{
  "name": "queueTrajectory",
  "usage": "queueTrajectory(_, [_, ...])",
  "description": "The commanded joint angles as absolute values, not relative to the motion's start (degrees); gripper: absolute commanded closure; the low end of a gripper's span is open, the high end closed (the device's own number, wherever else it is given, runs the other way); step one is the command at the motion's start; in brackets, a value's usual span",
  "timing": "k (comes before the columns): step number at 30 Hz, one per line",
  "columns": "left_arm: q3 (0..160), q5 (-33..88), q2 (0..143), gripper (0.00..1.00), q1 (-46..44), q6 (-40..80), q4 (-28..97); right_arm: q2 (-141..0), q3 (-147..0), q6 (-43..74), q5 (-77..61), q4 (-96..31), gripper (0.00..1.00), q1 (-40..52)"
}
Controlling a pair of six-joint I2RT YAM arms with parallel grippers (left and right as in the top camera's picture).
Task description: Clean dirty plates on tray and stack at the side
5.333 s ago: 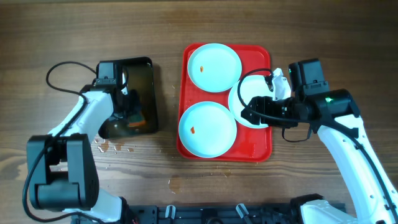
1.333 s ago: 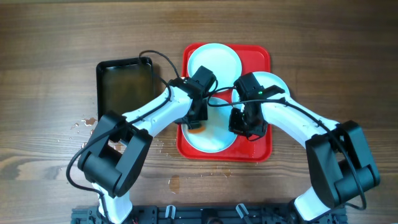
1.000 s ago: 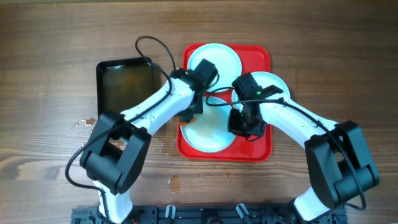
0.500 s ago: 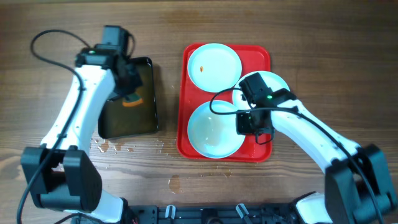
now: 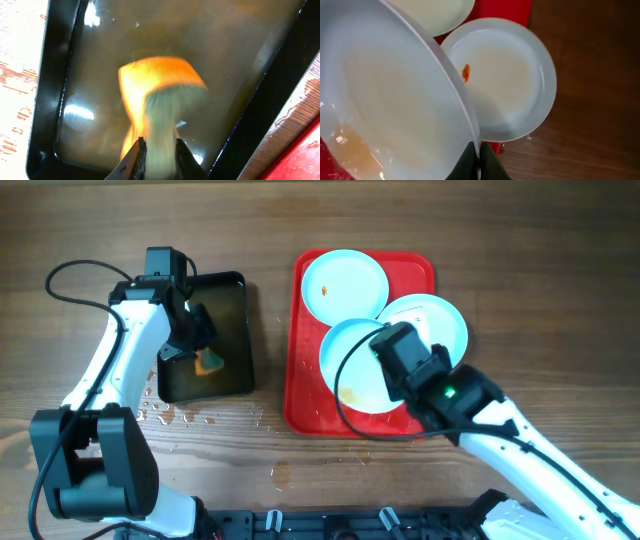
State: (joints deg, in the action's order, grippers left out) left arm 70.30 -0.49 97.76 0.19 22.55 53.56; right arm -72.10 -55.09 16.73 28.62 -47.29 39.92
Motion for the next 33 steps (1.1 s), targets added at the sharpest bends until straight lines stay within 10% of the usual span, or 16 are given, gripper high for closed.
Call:
queueTrajectory(1, [69.7,0.2,97.4,0.80,0.5,21.4,53.3,-71.4,-55.6,16.1,47.0,-46.9,0.96,45.9])
queueTrajectory(6, [69.7,0.2,97.4,0.62,0.5,21.4,53.4,-71.4,-55.6,12.6,57.8,-44.0,0.96,53.4])
queueTrajectory(9, [69.7,0.2,97.4,0.29,0.5,21.4,53.4,-71.4,-55.6,10.7,62.8,-43.8,0.96,57.1])
queueTrajectory(10, [69.7,0.2,97.4,0.00,0.5,21.4,53.4,-71.4,-55.6,9.2,63.7,-43.6,0.96,58.2])
queueTrajectory(33, [69.7,0.2,97.4,0.00,0.5,21.4,53.4,-71.5,-55.6,0.0,68.8,-41.1,0.96,64.4])
